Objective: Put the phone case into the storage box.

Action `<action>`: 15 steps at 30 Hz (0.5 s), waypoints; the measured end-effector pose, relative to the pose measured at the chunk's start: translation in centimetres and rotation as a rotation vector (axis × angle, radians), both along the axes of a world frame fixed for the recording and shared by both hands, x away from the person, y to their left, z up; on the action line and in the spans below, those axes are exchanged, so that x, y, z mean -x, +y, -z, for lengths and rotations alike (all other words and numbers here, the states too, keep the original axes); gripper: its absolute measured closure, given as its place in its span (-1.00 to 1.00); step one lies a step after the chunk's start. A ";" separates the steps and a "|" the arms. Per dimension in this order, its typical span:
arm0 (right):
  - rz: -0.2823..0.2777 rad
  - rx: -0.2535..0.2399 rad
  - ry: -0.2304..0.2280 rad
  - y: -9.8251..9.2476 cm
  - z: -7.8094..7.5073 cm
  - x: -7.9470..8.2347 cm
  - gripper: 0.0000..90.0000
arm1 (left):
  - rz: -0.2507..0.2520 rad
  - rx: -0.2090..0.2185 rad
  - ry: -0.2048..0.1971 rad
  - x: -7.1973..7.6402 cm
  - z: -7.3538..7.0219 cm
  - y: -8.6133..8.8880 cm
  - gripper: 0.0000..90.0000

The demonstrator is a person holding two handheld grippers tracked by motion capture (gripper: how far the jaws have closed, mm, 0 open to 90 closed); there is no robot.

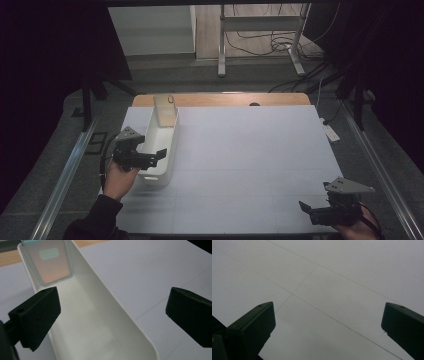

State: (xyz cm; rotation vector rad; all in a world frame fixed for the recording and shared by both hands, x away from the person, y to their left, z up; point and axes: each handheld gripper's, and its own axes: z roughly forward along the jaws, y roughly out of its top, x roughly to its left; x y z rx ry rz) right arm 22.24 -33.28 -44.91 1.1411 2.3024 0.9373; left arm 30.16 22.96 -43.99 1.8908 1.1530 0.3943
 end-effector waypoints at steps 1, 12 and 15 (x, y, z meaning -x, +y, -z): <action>0.000 -0.001 -0.001 0.0 0.0 0.0 -1.00 | 0.001 -0.003 -0.001 0.2 0.0 -0.1 -0.99; -0.001 -0.003 0.002 0.0 0.0 0.0 -1.00 | 0.031 -0.004 -0.012 1.8 0.0 -0.5 -0.99; -0.001 -0.003 0.002 -0.1 0.0 0.0 -1.00 | 0.029 -0.006 -0.014 2.3 0.0 -0.5 -0.99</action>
